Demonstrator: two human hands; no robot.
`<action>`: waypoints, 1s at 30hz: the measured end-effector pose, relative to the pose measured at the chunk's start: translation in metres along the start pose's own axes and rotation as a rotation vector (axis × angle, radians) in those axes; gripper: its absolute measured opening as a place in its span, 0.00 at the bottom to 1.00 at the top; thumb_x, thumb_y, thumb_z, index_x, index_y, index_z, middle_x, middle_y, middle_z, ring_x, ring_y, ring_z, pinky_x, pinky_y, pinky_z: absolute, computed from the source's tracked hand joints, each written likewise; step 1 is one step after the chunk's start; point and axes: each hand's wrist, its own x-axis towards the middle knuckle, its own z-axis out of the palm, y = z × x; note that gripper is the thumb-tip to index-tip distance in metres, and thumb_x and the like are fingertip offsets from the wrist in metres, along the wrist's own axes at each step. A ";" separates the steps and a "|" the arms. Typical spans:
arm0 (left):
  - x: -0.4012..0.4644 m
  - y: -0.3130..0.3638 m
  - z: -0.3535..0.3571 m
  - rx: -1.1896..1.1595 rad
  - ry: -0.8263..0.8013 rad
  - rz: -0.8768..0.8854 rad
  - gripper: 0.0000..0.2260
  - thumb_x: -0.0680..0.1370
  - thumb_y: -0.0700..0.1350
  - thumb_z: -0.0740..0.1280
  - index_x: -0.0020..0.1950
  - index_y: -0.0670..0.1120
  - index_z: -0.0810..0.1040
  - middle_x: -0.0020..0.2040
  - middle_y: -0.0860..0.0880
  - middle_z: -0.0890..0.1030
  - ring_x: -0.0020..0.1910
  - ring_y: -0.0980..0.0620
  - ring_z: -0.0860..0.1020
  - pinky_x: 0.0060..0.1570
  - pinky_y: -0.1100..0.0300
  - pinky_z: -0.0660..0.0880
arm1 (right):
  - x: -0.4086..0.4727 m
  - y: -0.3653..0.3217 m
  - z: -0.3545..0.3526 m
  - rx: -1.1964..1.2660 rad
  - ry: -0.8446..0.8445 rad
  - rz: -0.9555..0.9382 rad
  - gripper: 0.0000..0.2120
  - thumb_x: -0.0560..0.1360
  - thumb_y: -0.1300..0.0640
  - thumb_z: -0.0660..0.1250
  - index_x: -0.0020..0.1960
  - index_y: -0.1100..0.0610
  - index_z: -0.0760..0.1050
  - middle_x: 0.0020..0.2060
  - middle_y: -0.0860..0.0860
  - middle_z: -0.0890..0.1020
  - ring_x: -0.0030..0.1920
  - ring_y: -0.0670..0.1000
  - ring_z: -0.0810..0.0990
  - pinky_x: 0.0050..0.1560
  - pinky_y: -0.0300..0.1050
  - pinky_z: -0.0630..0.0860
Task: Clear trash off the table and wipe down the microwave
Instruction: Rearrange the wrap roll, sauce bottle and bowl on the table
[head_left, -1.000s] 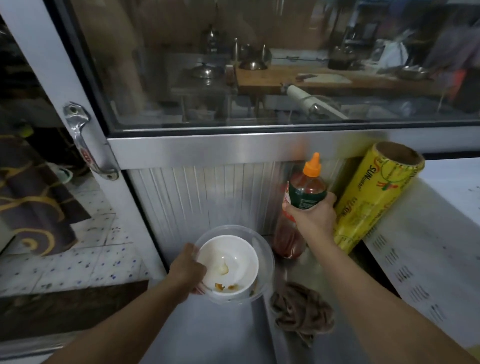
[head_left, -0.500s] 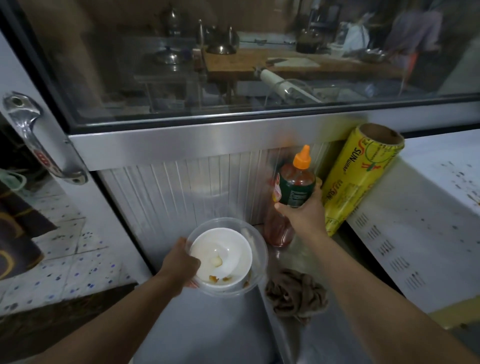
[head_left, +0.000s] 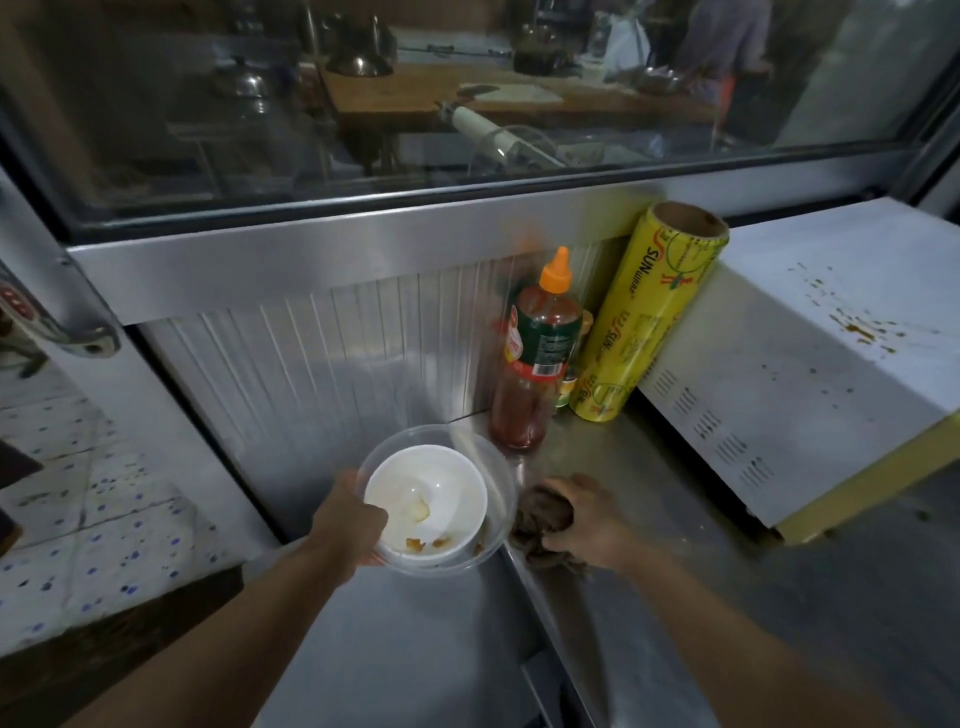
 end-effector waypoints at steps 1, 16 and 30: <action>0.000 -0.002 0.001 0.006 -0.006 -0.001 0.21 0.72 0.30 0.61 0.63 0.43 0.68 0.57 0.37 0.73 0.54 0.34 0.75 0.41 0.42 0.79 | 0.001 0.003 0.006 -0.042 -0.017 0.010 0.38 0.67 0.51 0.73 0.72 0.45 0.61 0.73 0.56 0.58 0.72 0.58 0.57 0.72 0.47 0.58; -0.001 0.006 0.039 0.008 -0.146 0.014 0.23 0.74 0.30 0.62 0.67 0.44 0.64 0.62 0.41 0.70 0.58 0.39 0.72 0.48 0.41 0.78 | -0.033 0.039 0.010 -0.062 0.271 0.086 0.18 0.73 0.63 0.64 0.62 0.56 0.75 0.61 0.56 0.72 0.58 0.57 0.73 0.63 0.41 0.66; 0.002 0.027 0.119 -0.042 -0.135 0.036 0.21 0.72 0.30 0.62 0.62 0.45 0.67 0.63 0.41 0.72 0.61 0.38 0.71 0.38 0.49 0.78 | -0.076 0.078 0.017 -0.002 0.338 0.169 0.18 0.73 0.63 0.66 0.63 0.55 0.75 0.61 0.56 0.73 0.58 0.56 0.73 0.59 0.42 0.72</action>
